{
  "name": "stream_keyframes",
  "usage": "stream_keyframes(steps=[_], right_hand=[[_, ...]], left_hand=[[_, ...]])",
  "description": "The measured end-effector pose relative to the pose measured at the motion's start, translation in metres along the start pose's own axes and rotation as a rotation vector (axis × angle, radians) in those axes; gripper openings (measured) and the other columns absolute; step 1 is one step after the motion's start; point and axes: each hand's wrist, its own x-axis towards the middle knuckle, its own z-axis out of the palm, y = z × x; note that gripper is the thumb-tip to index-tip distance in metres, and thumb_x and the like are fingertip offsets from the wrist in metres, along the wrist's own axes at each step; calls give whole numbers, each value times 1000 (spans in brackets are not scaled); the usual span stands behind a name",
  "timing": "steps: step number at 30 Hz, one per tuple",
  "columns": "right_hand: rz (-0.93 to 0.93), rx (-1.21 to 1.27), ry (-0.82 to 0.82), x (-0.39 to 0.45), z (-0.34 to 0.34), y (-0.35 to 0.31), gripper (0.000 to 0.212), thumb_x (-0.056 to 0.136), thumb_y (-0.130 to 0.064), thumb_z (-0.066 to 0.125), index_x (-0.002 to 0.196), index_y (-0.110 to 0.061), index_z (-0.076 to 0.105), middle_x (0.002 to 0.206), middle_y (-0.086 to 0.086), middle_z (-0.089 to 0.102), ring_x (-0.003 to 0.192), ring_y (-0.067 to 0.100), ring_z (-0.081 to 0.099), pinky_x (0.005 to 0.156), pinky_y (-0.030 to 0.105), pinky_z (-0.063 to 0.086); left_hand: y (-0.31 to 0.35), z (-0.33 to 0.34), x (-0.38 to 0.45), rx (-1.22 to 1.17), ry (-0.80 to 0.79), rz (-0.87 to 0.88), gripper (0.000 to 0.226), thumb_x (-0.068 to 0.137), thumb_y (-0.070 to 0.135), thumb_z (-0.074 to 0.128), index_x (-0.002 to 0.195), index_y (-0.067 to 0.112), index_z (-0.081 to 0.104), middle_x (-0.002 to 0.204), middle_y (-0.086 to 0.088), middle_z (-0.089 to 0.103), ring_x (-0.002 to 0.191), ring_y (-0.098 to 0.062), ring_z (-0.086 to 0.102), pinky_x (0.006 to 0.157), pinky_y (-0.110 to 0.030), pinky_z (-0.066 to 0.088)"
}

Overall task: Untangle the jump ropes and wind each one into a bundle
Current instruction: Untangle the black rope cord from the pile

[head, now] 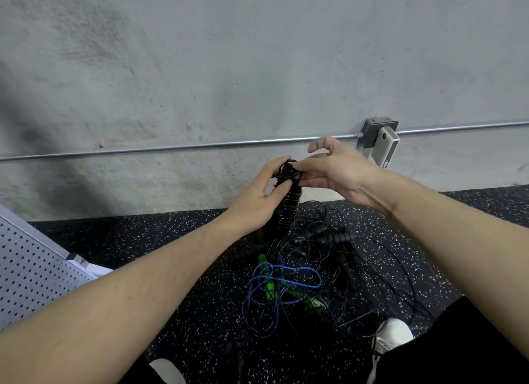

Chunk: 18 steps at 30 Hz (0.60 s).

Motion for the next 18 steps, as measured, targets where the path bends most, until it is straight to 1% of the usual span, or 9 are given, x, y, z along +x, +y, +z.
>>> stream_keyframes(steps=[2,4,5,7,8,9,12,14,18], right_hand=[[3,41,-40,0,-2,0,36,87,8,68,100,-15,43,88,18,70,68,27,69,71,36,63],[4,110,-89,-1,-2,-1,37,88,9,65,101,-17,42,82,17,72,66,25,70,68,33,63],[5,150,-114,-1,-2,-2,37,87,9,64,102,-17,42,80,16,72,66,24,70,68,32,62],[7,229,-159,-1,-1,-4,39,81,7,67,101,-17,43,77,15,71,63,22,69,68,31,61],[8,257,-176,-1,-1,-4,40,76,5,68,100,-16,44,75,14,71,62,21,68,68,30,61],[10,269,-184,-1,0,-4,40,73,3,69,98,-16,44,74,13,70,62,20,68,67,30,61],[34,219,-165,1,0,-4,34,81,6,68,95,-16,47,73,10,70,62,20,69,66,29,62],[65,129,-146,0,-1,-3,31,83,5,69,97,-15,51,79,10,70,66,21,69,68,30,62],[129,75,-143,0,-4,-4,24,85,1,70,99,-15,57,85,9,72,67,17,70,64,24,60]], left_hand=[[2,-1,-1,-57,-32,-13,44,107,28,51,138,54,36,120,37,50,84,6,66,76,-5,48],[4,0,-2,-155,-24,-15,41,106,27,53,134,54,41,121,32,54,89,12,64,77,-7,49],[5,1,-2,-228,-3,-13,39,105,26,54,131,53,45,124,25,57,95,10,64,80,-11,51],[6,4,-1,-411,34,-45,33,100,28,60,128,47,55,126,10,62,104,-11,69,86,-34,59],[7,5,0,-501,42,-66,32,96,32,62,125,43,59,123,5,64,104,-24,70,85,-46,60],[9,6,0,-564,54,-83,30,94,34,63,123,41,61,119,2,66,100,-32,71,83,-50,60],[7,5,2,-526,108,-88,25,101,26,61,122,38,61,108,5,69,89,-31,72,76,-41,58],[3,2,2,-461,113,-80,25,101,22,61,120,39,63,111,5,69,85,-26,73,76,-37,59],[2,-1,2,-354,155,-65,26,99,21,65,119,38,65,109,12,70,87,-18,73,88,-44,61]])
